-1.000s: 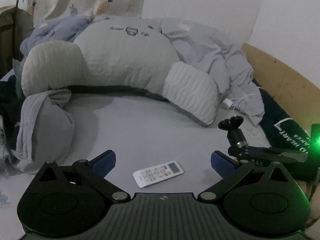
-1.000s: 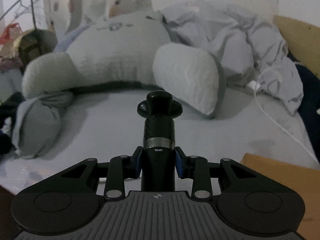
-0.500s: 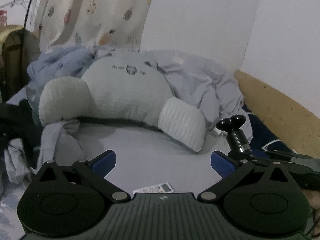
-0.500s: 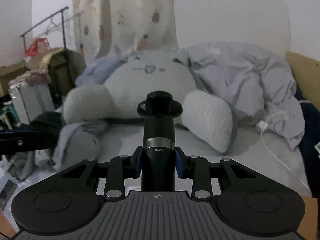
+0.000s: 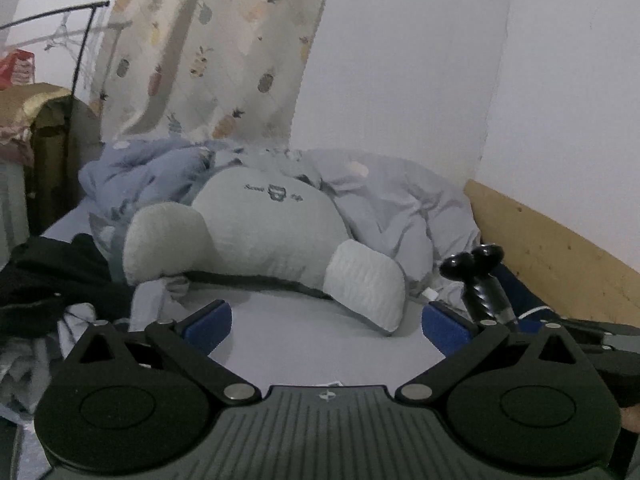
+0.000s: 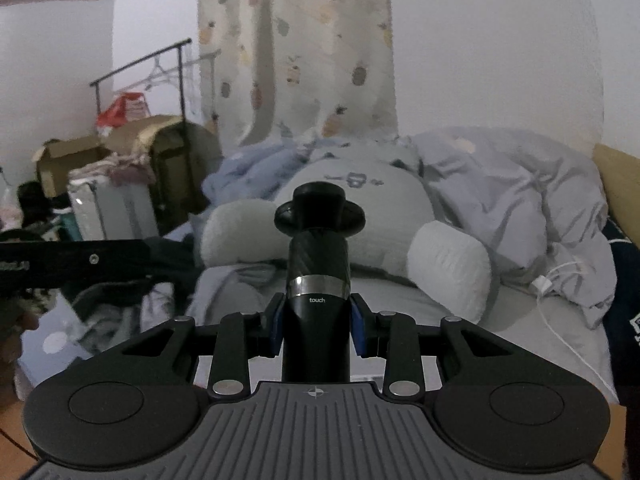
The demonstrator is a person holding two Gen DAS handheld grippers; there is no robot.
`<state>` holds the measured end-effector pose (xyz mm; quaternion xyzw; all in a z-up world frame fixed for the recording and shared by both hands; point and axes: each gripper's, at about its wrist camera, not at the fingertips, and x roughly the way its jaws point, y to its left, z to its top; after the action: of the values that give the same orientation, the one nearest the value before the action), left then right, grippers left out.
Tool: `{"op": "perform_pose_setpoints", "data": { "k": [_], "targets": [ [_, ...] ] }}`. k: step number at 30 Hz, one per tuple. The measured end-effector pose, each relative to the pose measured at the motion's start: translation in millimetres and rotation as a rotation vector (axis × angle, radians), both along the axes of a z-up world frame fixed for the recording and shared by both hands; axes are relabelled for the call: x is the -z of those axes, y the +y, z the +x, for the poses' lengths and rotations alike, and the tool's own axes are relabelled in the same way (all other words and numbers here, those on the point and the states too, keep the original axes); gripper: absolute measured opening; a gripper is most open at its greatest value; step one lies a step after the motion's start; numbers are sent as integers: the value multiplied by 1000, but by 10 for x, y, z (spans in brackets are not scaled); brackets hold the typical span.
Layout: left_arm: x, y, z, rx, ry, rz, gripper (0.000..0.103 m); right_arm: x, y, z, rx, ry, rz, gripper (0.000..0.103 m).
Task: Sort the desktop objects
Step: 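Lift the black stick device with the right tool, then lower the black stick device into the cardboard box beside the blue shaver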
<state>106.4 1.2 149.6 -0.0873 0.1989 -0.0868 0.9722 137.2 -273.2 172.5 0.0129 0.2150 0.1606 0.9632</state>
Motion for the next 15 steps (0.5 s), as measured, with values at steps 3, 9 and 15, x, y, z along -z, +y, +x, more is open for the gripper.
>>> {"op": "perform_pose_setpoints", "data": {
  "k": [3, 9, 15],
  "targets": [
    [-27, 76, -135, -8, -6, -3, 103, -72, 78, -174, -17, -9, 3, 36],
    [-7, 249, -360, -27, -9, -12, 103, -84, 239, -450, -41, -5, 2, 36],
    [215, 345, -489, -37, 14, -19, 103, 118, 377, -595, -48, 23, -7, 36]
  ]
}}
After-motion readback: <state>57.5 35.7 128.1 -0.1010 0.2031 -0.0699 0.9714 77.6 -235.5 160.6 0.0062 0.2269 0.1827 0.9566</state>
